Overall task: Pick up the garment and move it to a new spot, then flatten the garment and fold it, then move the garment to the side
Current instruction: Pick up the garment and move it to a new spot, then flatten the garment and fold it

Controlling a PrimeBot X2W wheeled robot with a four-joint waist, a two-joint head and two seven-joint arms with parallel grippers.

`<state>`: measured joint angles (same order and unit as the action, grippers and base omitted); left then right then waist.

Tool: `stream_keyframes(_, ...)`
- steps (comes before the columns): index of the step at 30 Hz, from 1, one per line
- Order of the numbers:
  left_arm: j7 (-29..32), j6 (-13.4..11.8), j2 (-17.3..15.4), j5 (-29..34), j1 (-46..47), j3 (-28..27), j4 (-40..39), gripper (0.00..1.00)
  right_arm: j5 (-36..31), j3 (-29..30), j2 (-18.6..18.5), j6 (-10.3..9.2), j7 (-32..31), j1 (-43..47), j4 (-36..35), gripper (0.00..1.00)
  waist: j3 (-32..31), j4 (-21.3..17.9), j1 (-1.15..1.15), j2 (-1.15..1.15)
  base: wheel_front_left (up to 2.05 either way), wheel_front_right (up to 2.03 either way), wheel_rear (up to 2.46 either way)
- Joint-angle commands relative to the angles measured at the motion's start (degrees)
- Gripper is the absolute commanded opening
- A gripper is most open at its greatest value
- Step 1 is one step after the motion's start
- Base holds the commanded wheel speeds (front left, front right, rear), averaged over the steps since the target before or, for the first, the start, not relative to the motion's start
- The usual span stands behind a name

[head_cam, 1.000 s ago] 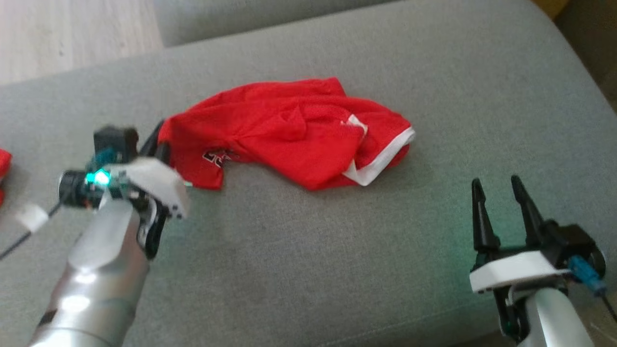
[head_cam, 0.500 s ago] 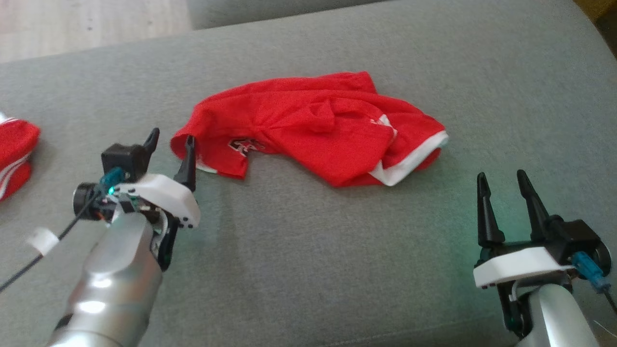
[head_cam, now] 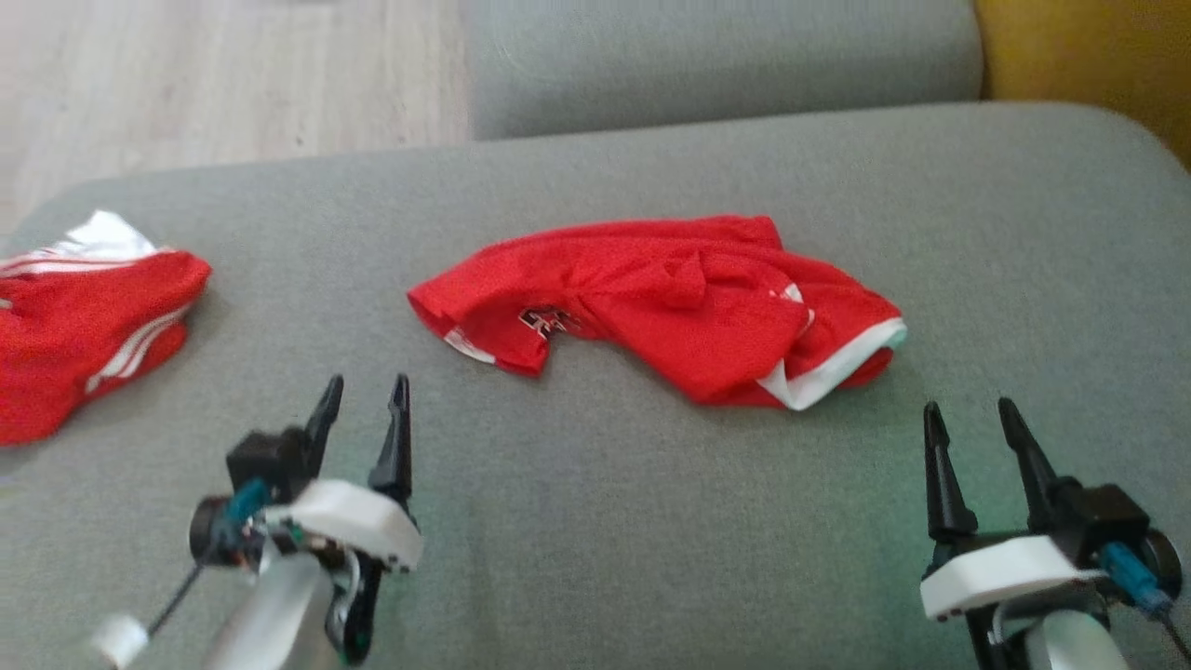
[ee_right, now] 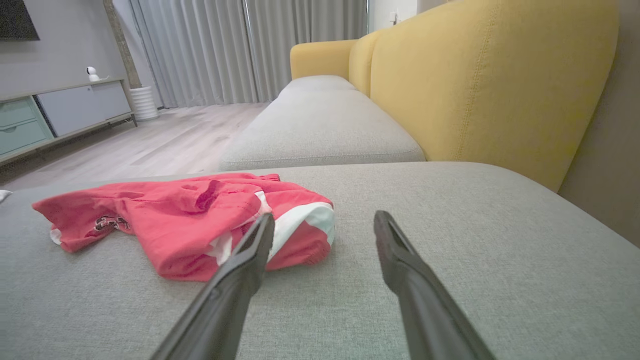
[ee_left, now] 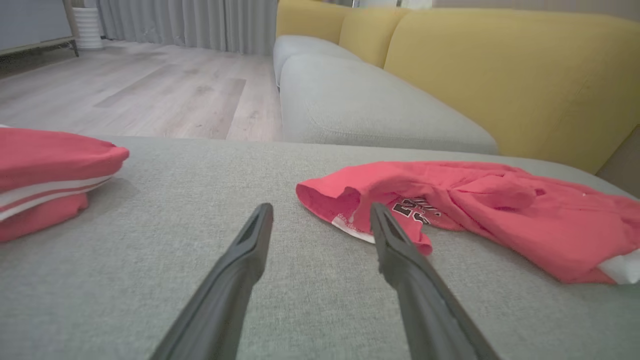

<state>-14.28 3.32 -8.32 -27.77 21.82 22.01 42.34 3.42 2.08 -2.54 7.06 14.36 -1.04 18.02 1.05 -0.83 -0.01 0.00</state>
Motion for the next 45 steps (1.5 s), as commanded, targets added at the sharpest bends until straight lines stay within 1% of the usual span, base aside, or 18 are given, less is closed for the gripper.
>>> stream_keyframes(1,-0.7,-0.6,-0.7,-0.5,0.5,-2.4,-3.0,1.0,-0.4,-1.4,-0.3,0.43,0.6,-0.7,-1.7,1.0,-1.6,1.2,0.01,0.0,0.0,0.0,0.0)
stream_keyframes(8,-0.7,-3.8,0.9,0.3,-11.7,-6.4,-16.4,1.0,0.0,-1.4,-0.3,0.43,0.6,1.1,-1.7,1.0,-3.8,2.2,0.01,0.0,0.0,0.0,0.0)
stream_keyframes(12,-0.7,-5.3,1.1,1.3,-17.1,-7.7,-21.0,1.0,0.5,-1.9,-0.3,0.43,0.6,2.0,-2.1,1.0,-4.5,2.4,0.01,0.0,0.0,0.0,0.0)
stream_keyframes(17,-0.7,-6.0,1.2,2.2,-21.5,-8.6,-24.3,1.0,1.5,-2.6,-0.3,0.43,0.6,3.2,-2.4,1.0,-5.2,2.8,0.01,0.0,0.0,0.0,0.0)
stream_keyframes(25,-0.5,-6.4,0.8,2.8,-23.5,-8.6,-25.6,1.0,2.5,-3.2,-0.3,0.43,0.6,3.6,-2.1,1.0,-5.6,3.1,0.01,0.0,0.0,0.0,0.0)
stream_keyframes(38,-0.1,-6.4,0.7,2.2,-23.3,-7.9,-25.3,1.0,2.2,-3.1,-0.3,0.43,0.6,2.9,-1.7,1.0,-5.4,3.2,0.01,0.0,0.0,0.0,0.0)
stream_keyframes(45,-0.1,-6.5,0.7,2.1,-22.9,-7.4,-25.2,1.0,1.8,-2.8,-0.3,0.43,0.6,2.9,-1.6,1.0,-5.0,4.0,0.01,0.0,0.0,0.0,0.0)
